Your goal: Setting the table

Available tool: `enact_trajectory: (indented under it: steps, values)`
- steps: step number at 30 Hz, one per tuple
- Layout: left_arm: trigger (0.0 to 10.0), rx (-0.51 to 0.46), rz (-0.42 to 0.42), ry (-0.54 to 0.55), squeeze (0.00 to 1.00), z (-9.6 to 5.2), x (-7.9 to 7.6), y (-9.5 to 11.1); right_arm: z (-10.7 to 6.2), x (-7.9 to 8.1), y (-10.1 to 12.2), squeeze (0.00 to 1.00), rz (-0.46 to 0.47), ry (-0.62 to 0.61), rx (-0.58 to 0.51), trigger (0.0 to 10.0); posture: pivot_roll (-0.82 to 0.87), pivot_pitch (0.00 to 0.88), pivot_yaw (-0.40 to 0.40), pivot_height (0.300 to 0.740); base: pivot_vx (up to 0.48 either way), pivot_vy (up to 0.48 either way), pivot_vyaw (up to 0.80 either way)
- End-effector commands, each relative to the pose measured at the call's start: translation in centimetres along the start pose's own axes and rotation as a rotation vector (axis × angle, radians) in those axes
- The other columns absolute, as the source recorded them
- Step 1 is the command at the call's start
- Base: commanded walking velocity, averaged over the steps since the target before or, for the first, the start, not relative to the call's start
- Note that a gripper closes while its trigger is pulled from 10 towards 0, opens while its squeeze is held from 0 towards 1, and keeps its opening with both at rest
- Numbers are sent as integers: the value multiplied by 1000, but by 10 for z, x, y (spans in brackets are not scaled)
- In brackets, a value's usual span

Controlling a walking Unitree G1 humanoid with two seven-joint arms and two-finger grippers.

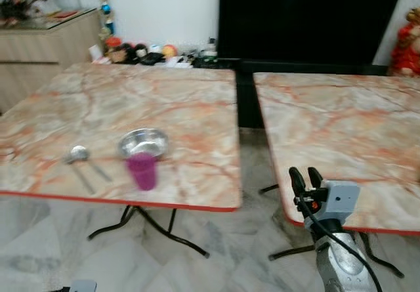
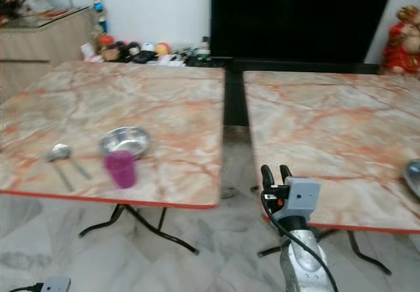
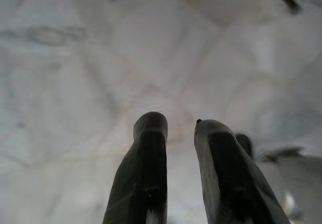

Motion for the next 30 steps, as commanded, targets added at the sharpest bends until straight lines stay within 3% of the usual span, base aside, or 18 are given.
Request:
enact_trajectory:
  steps: [1,22,30]
  values:
    - [10000,0,-3,-6,0,1,-4,0,-1,-11,0,0,-16,-34,1,10000,-17,52,18,740,0,480,0]
    - [10000,-8,-29,9,0,0,-3,-3,7,-7,11,0,-14,-40,-43,10000,4,79,10,740,0,476,0]
    - [10000,-15,-33,16,0,-1,-2,-5,9,-3,18,0,-31,-29,-72,10000,8,90,7,740,0,81,0]
Point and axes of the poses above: a point about 5 cm out from each wrist's last joint towards the gripper, its own z axis pointing out of the wrist towards the gripper, its own y axis along the axis of the wrist's last joint, x = y × z, the point moved 2 cm from there along z, pointing out of the wrist towards the gripper, and after that the axes turned 15 degrees about -z, right-handed, at the moved point
